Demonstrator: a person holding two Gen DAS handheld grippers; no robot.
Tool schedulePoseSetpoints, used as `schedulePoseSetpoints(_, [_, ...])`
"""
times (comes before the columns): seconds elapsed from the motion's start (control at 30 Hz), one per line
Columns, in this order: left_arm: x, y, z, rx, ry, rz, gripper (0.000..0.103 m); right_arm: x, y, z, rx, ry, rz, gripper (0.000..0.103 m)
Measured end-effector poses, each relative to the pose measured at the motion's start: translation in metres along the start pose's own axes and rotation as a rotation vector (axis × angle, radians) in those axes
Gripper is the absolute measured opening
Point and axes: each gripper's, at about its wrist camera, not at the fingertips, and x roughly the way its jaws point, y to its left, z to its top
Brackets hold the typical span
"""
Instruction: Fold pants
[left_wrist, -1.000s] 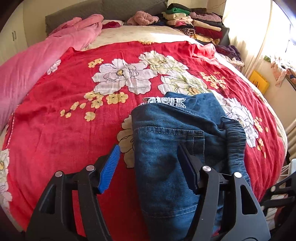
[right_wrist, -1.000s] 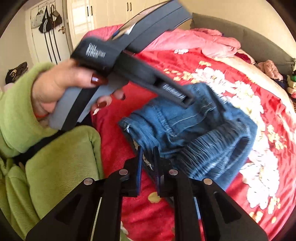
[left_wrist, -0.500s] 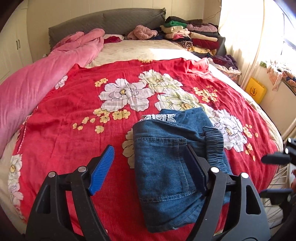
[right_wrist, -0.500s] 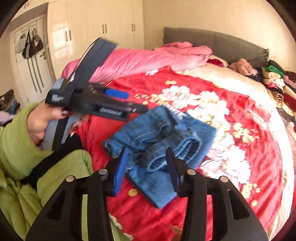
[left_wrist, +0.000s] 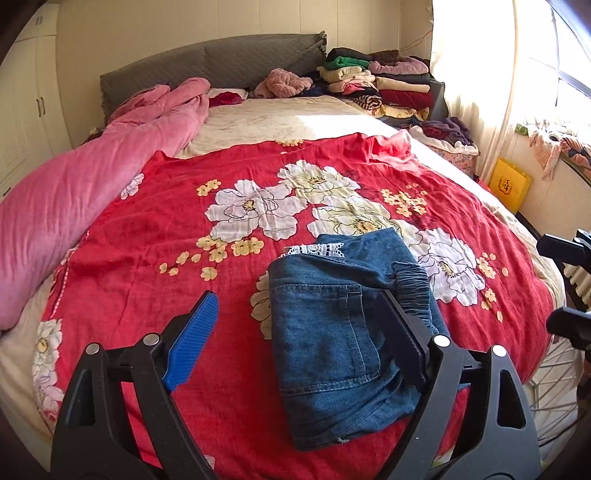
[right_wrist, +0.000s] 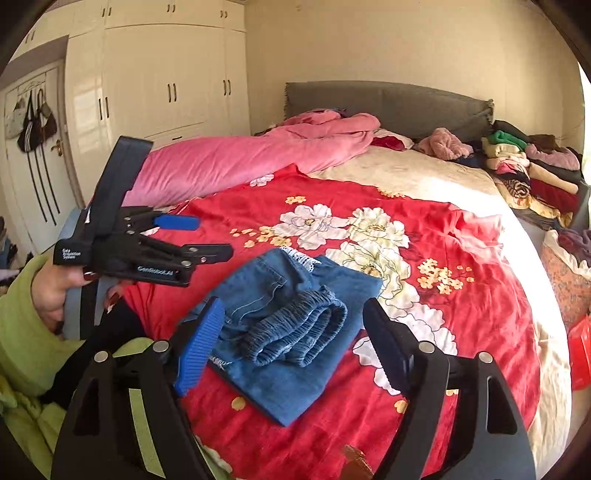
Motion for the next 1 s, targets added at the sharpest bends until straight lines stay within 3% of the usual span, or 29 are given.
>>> schedulePoseSetpoints(0.23, [0.010,0.003,-0.003,0.003,0.007,0.030,0.085,0.013,-0.018,-0.003,0.100,0.009,-0.056,0.077])
schedulePoseSetpoints(0.4, [0.032,0.014,-0.010,-0.032,0.065,0.040,0.085,0.028,-0.031,-0.009,0.163,0.024,-0.085,0.077])
schedulePoseSetpoints(0.63, [0.059,0.024,-0.016,-0.079,0.139,0.008,0.085,0.074,-0.054,-0.026,0.280,0.159,-0.056,0.075])
schedulePoseSetpoints(0.73, [0.074,0.024,-0.018,-0.094,0.178,-0.018,0.085,0.099,-0.064,-0.035,0.316,0.223,-0.030,0.059])
schedulePoseSetpoints(0.9, [0.102,0.024,-0.021,-0.106,0.247,-0.043,0.085,0.135,-0.077,-0.050,0.407,0.296,0.044,0.059])
schedulePoseSetpoints(1.0, [0.112,0.026,-0.021,-0.127,0.273,-0.074,0.084,0.149,-0.076,-0.049,0.399,0.293,0.090,0.059])
